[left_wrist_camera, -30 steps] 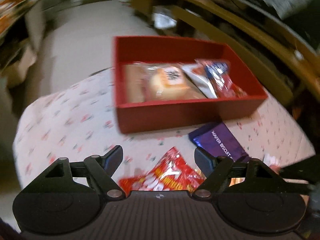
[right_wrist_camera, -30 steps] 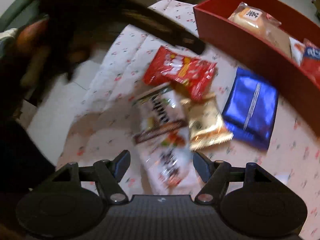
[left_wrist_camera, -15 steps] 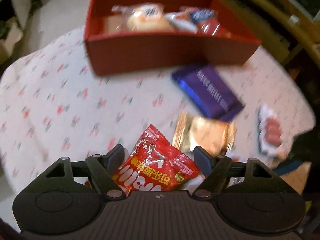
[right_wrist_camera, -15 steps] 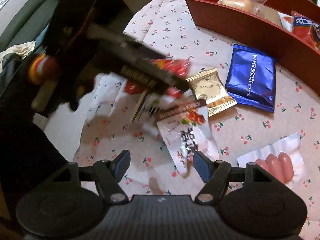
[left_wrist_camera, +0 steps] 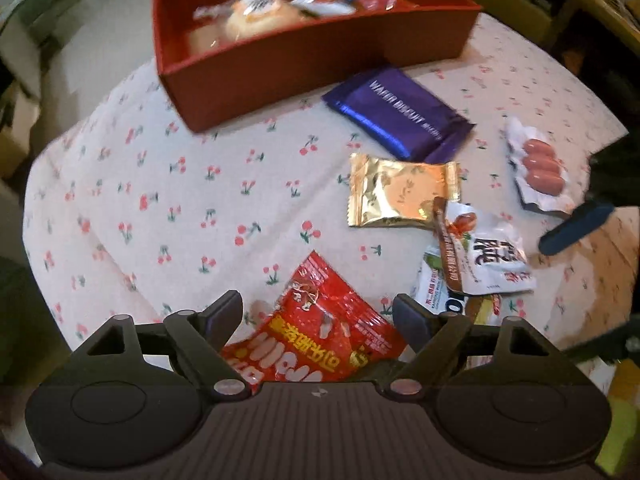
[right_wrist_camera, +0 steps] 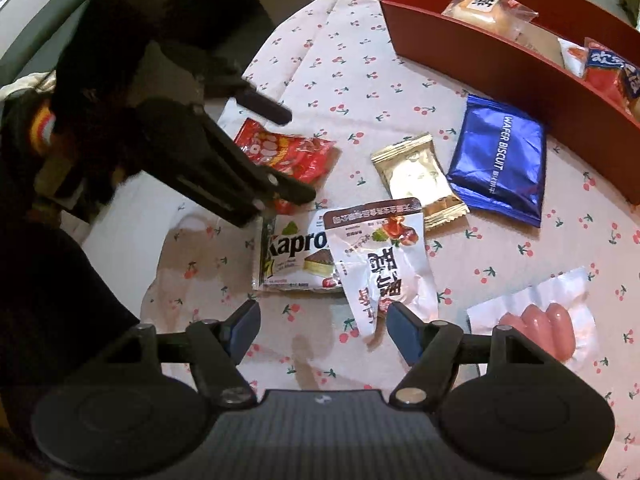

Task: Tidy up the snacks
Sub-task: 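Grasp the red candy bag with the left gripper while the right grasps the white chestnut bag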

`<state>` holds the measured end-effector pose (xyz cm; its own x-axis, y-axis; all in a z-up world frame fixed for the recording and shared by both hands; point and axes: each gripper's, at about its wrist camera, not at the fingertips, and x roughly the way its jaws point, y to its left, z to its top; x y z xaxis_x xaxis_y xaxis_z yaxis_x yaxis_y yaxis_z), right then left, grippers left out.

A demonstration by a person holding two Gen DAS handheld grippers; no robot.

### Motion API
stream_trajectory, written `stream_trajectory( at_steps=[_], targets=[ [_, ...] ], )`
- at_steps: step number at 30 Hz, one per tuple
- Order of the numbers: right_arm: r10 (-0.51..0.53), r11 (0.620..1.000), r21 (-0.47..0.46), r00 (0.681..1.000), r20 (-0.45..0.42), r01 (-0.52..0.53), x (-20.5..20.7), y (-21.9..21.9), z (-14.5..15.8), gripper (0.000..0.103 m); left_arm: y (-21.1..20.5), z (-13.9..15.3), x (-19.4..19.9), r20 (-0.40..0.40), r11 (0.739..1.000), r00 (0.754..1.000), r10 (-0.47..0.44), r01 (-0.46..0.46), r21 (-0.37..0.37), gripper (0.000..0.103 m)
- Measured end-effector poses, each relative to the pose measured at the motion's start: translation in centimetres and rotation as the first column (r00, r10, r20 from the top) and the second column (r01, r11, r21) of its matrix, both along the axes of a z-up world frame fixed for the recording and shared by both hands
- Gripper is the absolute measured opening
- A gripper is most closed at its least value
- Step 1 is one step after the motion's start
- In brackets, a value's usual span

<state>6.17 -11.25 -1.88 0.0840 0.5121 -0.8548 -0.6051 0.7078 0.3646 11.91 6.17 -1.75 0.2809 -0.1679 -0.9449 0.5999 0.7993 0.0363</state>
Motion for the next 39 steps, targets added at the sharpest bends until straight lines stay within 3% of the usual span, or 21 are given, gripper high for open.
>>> stream_trajectory(
  at_steps=[7,13,18,21,24,26,29,32,34,36,39],
  targets=[
    [-0.002,1.0,-0.005,1.0,-0.022,0.002,1.0,0.4,-0.6,0.086,0.0,-1.1,-0.6,-0.073,0.979,0.978,-0.195,0.199,0.042,0.092],
    [-0.012,1.0,-0.028,1.0,-0.015,0.011,2.1,0.5,-0.9,0.086,0.1,-2.1,0.3,-0.097,0.972,0.968,-0.233,0.233,-0.008,0.103],
    [-0.019,0.997,-0.073,1.0,0.016,0.02,2.7,0.3,-1.4,0.086,0.7,-2.2,-0.4,-0.107,0.995,0.99,-0.089,0.084,-0.048,0.098],
    [-0.015,0.998,-0.055,1.0,0.003,0.015,2.8,0.3,-1.6,0.086,0.8,-1.6,-2.6,-0.082,0.998,0.997,-0.008,0.004,-0.058,0.086],
    [0.025,0.995,-0.094,0.997,0.078,-0.017,2.4,1.1,-1.6,0.086,1.1,-1.2,-3.7,-0.092,0.988,0.99,0.104,-0.113,-0.101,0.067],
    [0.039,0.991,-0.131,0.992,0.116,-0.023,2.6,1.5,-1.8,0.086,1.2,-1.0,-4.3,-0.08,0.977,0.982,0.172,-0.181,-0.113,0.064],
    [0.011,0.993,-0.114,0.995,0.101,0.0,3.6,1.6,-2.3,0.086,1.6,-1.1,-4.4,-0.071,0.946,0.958,0.277,-0.285,-0.154,0.066],
    [-0.008,0.996,-0.09,0.997,0.071,0.014,4.2,1.5,-2.8,0.089,1.7,-1.5,-4.1,-0.058,0.923,0.94,0.337,-0.342,-0.175,0.078],
    [-0.005,0.996,-0.089,0.997,0.074,0.011,4.0,1.4,-2.9,0.089,1.2,-1.6,-4.0,-0.023,0.936,0.947,0.32,-0.32,-0.145,0.093],
    [-0.006,0.996,-0.086,0.997,0.071,0.013,3.9,1.3,-2.9,0.091,0.9,-1.7,-4.0,0.018,0.95,0.956,0.294,-0.29,-0.115,0.098],
    [-0.003,0.997,-0.081,0.997,0.079,0.009,3.7,1.0,-3.1,0.092,1.0,-2.1,-3.3,-0.001,0.945,0.952,0.305,-0.303,-0.127,0.099]
  ],
)
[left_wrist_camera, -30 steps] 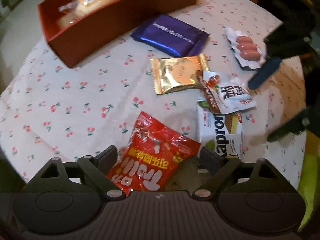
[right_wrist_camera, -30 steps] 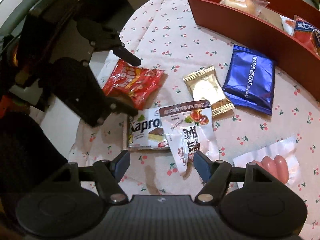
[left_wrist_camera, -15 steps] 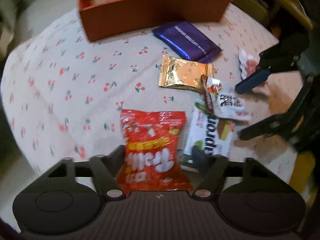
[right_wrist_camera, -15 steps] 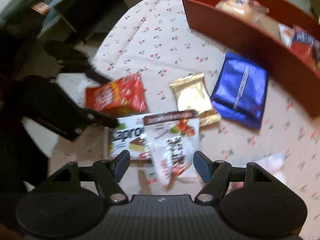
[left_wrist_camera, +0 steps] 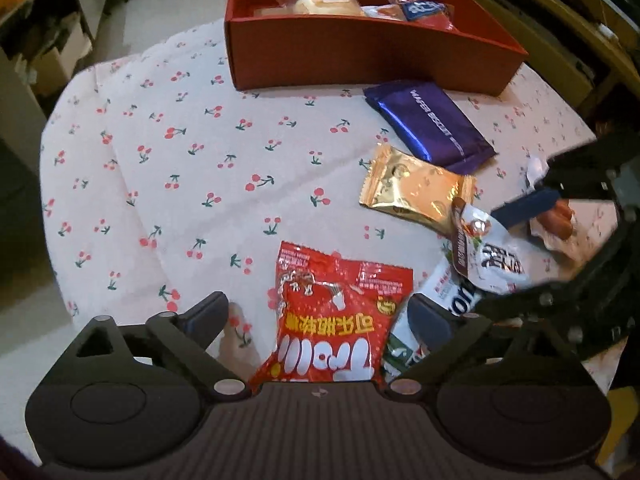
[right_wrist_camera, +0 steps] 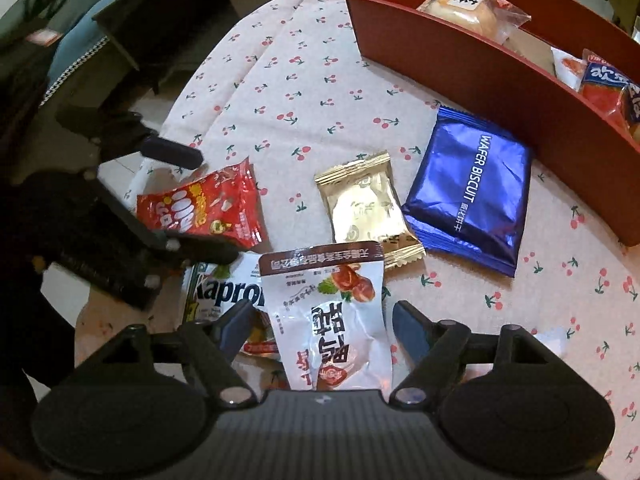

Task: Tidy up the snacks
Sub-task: 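Grasp the red candy bag with the left gripper while the right grasps the white chestnut bag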

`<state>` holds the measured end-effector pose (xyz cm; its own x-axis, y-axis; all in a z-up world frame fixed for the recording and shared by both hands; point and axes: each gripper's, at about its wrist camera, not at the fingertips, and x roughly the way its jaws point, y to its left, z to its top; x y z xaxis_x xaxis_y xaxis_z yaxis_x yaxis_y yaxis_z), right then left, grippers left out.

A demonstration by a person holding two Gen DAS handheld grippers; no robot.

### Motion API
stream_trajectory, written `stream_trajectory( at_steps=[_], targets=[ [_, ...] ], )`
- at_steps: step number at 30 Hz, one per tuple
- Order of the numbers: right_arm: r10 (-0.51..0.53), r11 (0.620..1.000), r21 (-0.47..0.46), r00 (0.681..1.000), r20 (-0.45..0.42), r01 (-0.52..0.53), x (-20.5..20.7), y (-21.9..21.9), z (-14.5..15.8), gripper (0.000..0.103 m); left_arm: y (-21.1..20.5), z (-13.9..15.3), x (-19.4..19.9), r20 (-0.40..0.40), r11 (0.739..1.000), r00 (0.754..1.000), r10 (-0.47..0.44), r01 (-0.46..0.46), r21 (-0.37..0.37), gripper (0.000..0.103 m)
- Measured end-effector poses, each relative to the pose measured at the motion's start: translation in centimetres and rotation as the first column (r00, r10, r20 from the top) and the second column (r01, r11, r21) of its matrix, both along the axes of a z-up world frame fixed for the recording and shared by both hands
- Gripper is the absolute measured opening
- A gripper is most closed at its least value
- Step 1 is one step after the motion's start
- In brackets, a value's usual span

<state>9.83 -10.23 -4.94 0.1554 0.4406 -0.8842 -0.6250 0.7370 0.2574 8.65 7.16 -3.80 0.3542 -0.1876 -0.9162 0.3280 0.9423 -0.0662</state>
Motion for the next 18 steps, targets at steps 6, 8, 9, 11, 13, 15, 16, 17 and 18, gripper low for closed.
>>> stream_trajectory(
  at_steps=[6,8,9,11,13,15,16,17,18],
  targets=[
    [-0.002,1.0,0.005,1.0,-0.004,0.002,-1.1,-0.7,0.7,0.071,-0.5,-0.2,-0.7,0.041,0.995,0.998,-0.044,0.04,0.092,0.076],
    [0.004,1.0,-0.025,0.999,0.035,-0.003,-1.8,-0.6,0.9,0.071,-0.7,0.0,-0.8,0.035,0.996,0.998,-0.051,0.048,0.081,0.073],
    [-0.001,1.0,-0.028,0.999,0.036,0.002,-2.0,-0.6,1.0,0.07,-0.7,0.0,-0.9,0.036,0.996,0.998,-0.049,0.045,0.083,0.072],
    [-0.013,0.999,-0.038,0.999,0.041,0.014,-2.4,-0.8,1.0,0.07,-0.8,-0.1,-0.9,0.037,0.996,0.999,-0.035,0.032,0.084,0.071],
    [-0.025,0.999,-0.046,0.998,0.059,0.028,-2.8,-1.0,1.2,0.07,-0.9,0.0,-1.1,0.039,0.997,0.999,-0.014,0.011,0.079,0.07],
    [-0.043,0.998,-0.038,0.996,0.081,0.047,-3.1,-1.4,1.7,0.07,-0.9,0.0,-1.3,0.046,0.997,0.999,0.009,-0.012,0.073,0.068],
    [-0.054,0.998,-0.027,0.995,0.086,0.057,-3.2,-1.7,2.1,0.07,-0.9,0.0,-1.5,0.05,0.997,0.999,0.019,-0.022,0.07,0.067],
    [-0.064,0.998,-0.018,0.993,0.095,0.066,-3.3,-1.9,2.3,0.07,-1.0,0.1,-1.6,0.053,0.997,0.998,0.029,-0.032,0.065,0.066],
    [-0.074,0.997,-0.012,0.992,0.105,0.076,-3.5,-2.2,2.7,0.07,-1.1,0.2,-1.7,0.054,0.998,0.998,0.039,-0.042,0.055,0.065]
  ],
)
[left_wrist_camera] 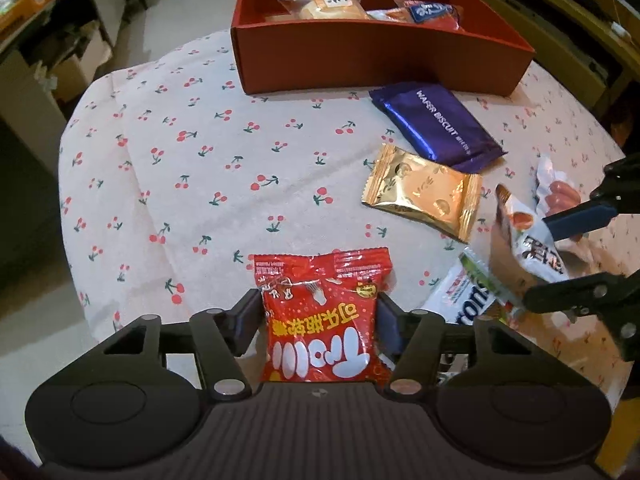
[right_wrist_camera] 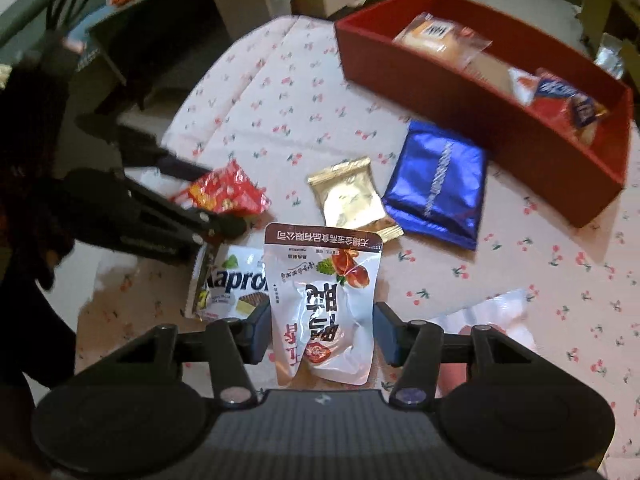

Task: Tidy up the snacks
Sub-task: 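Grasp the red candy bag with the left gripper while the right grasps the white chestnut bag, then carry the red candy bag with the left gripper while the right carries the chestnut bag over the red box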

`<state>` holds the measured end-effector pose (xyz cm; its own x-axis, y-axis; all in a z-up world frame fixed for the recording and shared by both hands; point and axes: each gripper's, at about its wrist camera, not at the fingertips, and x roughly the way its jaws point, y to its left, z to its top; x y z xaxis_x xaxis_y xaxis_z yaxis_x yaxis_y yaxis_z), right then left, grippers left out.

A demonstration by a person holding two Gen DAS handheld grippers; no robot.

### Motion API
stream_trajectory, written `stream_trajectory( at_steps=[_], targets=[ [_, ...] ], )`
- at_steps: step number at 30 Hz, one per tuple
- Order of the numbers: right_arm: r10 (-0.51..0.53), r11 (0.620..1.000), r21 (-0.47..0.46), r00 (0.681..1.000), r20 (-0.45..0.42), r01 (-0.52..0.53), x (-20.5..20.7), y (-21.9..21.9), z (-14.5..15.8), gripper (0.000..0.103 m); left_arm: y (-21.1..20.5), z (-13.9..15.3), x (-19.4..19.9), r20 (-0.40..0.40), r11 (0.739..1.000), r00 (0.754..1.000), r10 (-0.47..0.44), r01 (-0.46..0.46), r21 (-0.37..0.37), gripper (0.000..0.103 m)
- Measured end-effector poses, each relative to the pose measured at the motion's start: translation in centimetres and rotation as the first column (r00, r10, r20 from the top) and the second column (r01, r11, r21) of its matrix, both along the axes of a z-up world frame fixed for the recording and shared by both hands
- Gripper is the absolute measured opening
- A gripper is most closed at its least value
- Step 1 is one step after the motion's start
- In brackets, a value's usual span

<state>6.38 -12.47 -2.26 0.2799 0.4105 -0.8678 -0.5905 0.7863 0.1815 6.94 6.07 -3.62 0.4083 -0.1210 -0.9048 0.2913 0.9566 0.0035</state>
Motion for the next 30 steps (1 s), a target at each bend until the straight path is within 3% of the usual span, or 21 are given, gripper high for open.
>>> stream_trajectory(
  at_steps=[17,30],
  targets=[
    [-0.082,0.996,0.025,0.993,0.09,0.08,0.5,-1.3,1.8,0.069,0.7,2.0,0.5,0.05,0.984,0.988,0.145,-0.139,-0.111,0.059],
    [-0.137,0.991,0.028,0.976,0.17,0.134,2.2,-1.2,3.5,0.069,-1.4,4.6,1.7,0.13,0.981,0.981,0.143,-0.123,-0.153,0.059]
  ],
)
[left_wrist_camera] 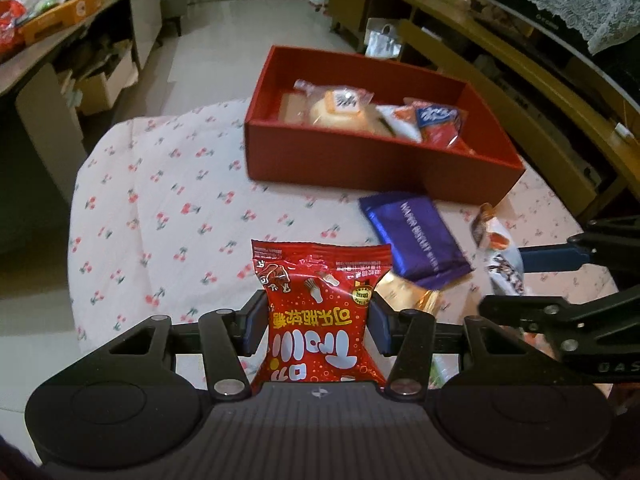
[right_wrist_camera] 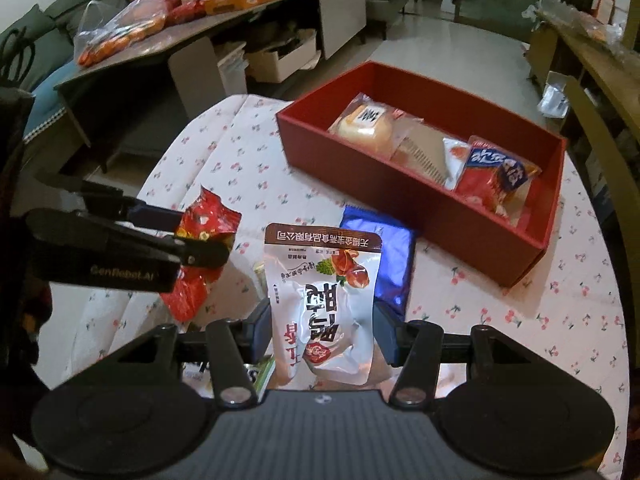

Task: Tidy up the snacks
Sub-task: 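Carry the red candy bag with the left gripper while the right carries the chestnut bag over the red box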

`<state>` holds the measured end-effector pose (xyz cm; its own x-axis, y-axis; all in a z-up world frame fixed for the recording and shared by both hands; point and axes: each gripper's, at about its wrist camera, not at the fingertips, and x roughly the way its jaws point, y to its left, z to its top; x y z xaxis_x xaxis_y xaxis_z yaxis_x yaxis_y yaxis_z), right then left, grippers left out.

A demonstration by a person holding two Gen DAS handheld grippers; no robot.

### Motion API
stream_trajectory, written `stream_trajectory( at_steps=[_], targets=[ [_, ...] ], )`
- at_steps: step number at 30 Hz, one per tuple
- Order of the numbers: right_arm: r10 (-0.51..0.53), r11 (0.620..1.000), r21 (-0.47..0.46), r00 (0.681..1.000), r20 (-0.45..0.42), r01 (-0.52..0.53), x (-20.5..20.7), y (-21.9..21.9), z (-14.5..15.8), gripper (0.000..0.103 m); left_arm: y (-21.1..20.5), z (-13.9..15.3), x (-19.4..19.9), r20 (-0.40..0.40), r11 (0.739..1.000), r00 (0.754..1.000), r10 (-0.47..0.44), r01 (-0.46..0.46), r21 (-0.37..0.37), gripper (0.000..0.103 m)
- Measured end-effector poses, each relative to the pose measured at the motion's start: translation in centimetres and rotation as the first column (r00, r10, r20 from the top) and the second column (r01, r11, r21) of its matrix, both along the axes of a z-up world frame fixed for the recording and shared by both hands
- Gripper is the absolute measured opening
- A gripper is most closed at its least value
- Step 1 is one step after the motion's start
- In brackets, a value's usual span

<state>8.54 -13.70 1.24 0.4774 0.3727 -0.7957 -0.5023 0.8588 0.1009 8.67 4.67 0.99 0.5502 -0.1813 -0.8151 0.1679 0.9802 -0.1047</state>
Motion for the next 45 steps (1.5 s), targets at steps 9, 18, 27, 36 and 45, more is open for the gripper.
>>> stream_trajectory(
  at_steps=[9,18,27,36,45],
  targets=[
    [-0.048,0.999,0.011,0.998,0.032,0.048,1.3,-0.3,1.0,0.069,-2.0,1.7,1.4,0.054,1.0,0.999,-0.001,0.001,0.0,0.059],
    [-0.105,0.994,0.036,0.993,0.05,0.104,2.3,-1.2,1.9,0.069,-3.4,2.5,2.4,0.079,1.0,0.997,0.002,-0.002,0.005,0.059],
    [-0.151,0.987,0.06,0.987,0.056,0.148,3.2,-2.0,2.5,0.069,-4.4,3.3,3.1,0.116,0.999,0.993,0.01,-0.014,0.033,0.059],
    [-0.182,0.981,0.081,0.981,0.068,0.177,3.7,-2.5,3.1,0.069,-5.0,4.1,3.6,0.157,0.998,0.988,0.016,-0.026,0.056,0.058],
    [-0.215,0.974,0.099,0.973,0.088,0.206,4.7,-2.9,3.9,0.069,-5.7,5.0,4.4,0.207,0.996,0.978,0.022,-0.04,0.085,0.057]
  ],
)
